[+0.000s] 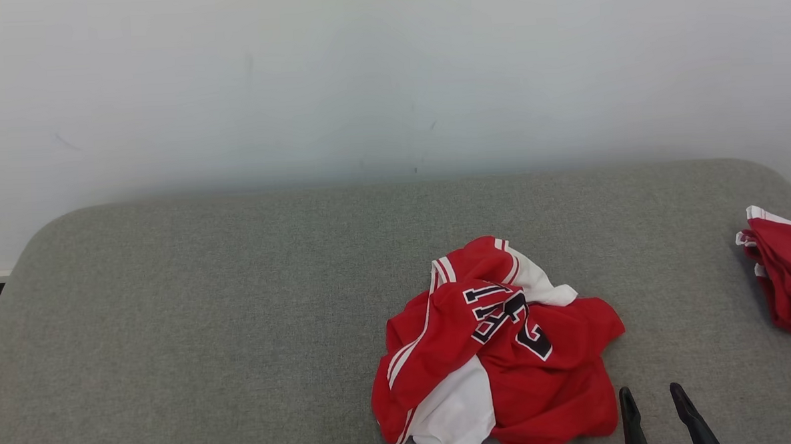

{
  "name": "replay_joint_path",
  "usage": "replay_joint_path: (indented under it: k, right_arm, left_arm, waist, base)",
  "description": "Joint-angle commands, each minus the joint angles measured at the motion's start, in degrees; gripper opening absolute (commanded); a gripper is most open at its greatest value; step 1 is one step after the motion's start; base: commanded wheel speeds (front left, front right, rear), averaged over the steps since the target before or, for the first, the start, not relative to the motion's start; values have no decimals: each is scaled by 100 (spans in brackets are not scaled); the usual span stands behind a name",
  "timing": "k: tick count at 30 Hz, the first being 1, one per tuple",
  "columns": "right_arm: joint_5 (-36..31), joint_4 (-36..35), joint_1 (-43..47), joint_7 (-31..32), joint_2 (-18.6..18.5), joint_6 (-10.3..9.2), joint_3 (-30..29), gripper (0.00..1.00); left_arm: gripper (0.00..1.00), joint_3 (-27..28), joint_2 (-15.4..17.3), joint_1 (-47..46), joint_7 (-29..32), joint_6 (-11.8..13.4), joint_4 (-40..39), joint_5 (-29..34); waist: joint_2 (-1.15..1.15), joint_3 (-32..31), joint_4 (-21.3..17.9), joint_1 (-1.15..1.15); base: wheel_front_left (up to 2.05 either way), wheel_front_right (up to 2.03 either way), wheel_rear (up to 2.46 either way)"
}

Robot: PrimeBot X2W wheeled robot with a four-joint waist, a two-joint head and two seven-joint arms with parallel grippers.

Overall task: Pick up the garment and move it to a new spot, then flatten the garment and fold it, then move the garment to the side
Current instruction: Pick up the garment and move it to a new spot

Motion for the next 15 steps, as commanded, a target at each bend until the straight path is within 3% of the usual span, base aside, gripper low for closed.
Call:
replay_joint_path:
  k: [1,15]
  right_arm:
    - [31,-17,-14,1,10,-15,9,100]
    - [58,-15,-50,1,14,-15,58,100]
  left_arm:
    - [100,25,-18,-52,-16,-8,18,15]
    - [100,12,-21,-104,-16,-49,92,-36]
  waist:
    - [0,5,3,1]
    - [0,25,11,1]
  base:
    - [0,0,0]
    - [0,0,0]
